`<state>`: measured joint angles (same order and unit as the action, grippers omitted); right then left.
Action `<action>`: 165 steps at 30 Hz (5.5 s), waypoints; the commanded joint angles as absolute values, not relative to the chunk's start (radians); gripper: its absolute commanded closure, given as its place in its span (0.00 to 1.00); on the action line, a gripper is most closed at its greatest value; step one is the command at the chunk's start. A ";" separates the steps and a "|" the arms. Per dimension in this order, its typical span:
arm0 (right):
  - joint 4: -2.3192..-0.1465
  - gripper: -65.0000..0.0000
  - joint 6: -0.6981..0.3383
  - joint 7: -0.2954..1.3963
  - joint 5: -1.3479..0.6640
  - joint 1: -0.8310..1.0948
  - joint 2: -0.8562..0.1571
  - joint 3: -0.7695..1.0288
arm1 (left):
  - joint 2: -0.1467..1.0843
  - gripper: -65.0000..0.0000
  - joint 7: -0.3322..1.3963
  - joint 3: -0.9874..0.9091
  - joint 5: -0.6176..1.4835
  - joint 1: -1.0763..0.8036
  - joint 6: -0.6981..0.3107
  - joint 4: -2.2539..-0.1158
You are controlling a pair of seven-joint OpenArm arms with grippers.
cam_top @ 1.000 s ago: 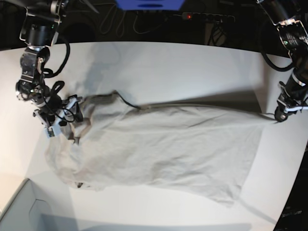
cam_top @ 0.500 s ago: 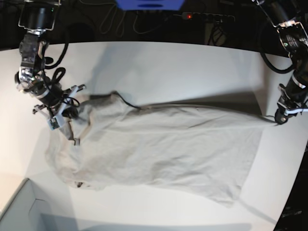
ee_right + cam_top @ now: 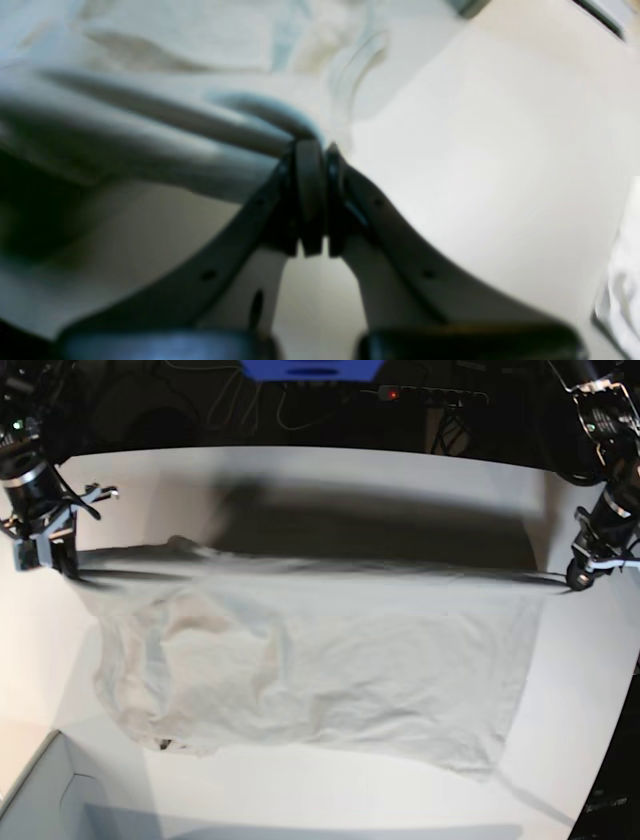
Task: Layout the t-shirt on the table in an organized manner, then fold the t-shirt properly
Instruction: 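Pull the shirt edge taut between both grippers and lower it, then release and move both grippers to the shirt's long edge, grasp it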
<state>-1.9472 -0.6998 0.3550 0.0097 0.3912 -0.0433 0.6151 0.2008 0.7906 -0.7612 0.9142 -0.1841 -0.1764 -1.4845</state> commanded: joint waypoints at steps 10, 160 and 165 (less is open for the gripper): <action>-1.975 1.00 -0.698 0.340 0.001 0.539 0.002 0.710 | 0.156 1.00 0.759 -0.774 0.931 -0.355 -0.182 -1.702; -1.040 1.00 -0.698 0.334 0.160 -0.094 -0.278 0.559 | 0.257 1.00 0.615 -0.522 0.739 -0.016 -0.185 -1.118; -1.142 1.00 -0.698 0.334 0.159 -0.050 -0.297 0.561 | 0.252 1.00 0.615 -0.524 0.740 -0.094 -0.183 -1.285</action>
